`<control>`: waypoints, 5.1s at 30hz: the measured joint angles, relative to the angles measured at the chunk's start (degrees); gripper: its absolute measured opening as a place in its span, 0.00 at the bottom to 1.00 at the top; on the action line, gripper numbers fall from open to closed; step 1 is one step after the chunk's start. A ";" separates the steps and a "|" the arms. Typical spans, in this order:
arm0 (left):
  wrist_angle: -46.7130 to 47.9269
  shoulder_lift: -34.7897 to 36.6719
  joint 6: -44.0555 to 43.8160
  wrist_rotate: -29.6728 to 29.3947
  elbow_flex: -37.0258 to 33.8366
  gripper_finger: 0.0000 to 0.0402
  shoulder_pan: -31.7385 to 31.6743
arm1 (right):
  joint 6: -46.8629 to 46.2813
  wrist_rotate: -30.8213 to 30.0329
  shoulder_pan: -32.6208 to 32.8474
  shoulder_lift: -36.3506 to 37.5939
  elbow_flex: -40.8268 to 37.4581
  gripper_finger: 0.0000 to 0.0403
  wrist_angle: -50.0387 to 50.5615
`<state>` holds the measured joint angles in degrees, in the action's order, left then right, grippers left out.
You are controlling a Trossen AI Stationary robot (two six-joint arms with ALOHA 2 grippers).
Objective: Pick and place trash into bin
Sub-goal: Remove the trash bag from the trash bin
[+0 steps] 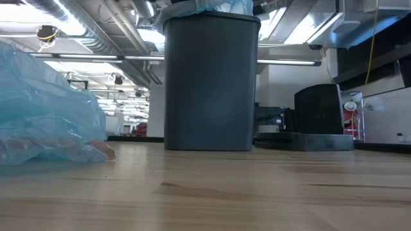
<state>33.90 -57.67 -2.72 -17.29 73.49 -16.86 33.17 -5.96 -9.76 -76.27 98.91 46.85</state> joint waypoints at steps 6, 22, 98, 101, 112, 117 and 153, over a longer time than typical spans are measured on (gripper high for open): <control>10.77 -0.13 -7.38 2.93 0.86 0.29 -7.38 | 0.07 0.00 0.00 -0.02 0.00 0.00 0.07; 11.30 -5.23 -11.31 23.18 0.84 0.53 -15.71 | 0.13 0.00 0.00 -0.37 0.00 0.00 1.77; -53.82 -6.60 -1.53 28.95 15.51 0.00 -16.46 | 24.57 -3.50 -0.02 -4.97 0.09 0.00 -65.69; -53.96 -7.40 -1.37 28.95 17.07 0.00 -16.46 | 24.56 -3.44 -0.02 -5.11 0.07 0.00 -66.77; -53.92 -16.13 -6.49 35.13 22.19 0.00 -16.37 | 21.32 0.41 0.00 -10.24 0.07 0.00 -70.77; -52.75 -17.00 -7.48 37.07 22.99 0.00 -16.49 | 17.39 -8.55 0.00 -11.76 0.07 0.03 -67.72; -33.03 -15.43 9.34 34.52 23.00 0.00 -16.57 | -32.91 -4.64 0.00 1.73 -3.67 0.76 7.09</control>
<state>0.86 -73.10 6.61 17.23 96.49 -33.43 0.26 -10.59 -9.76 -74.53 95.25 53.94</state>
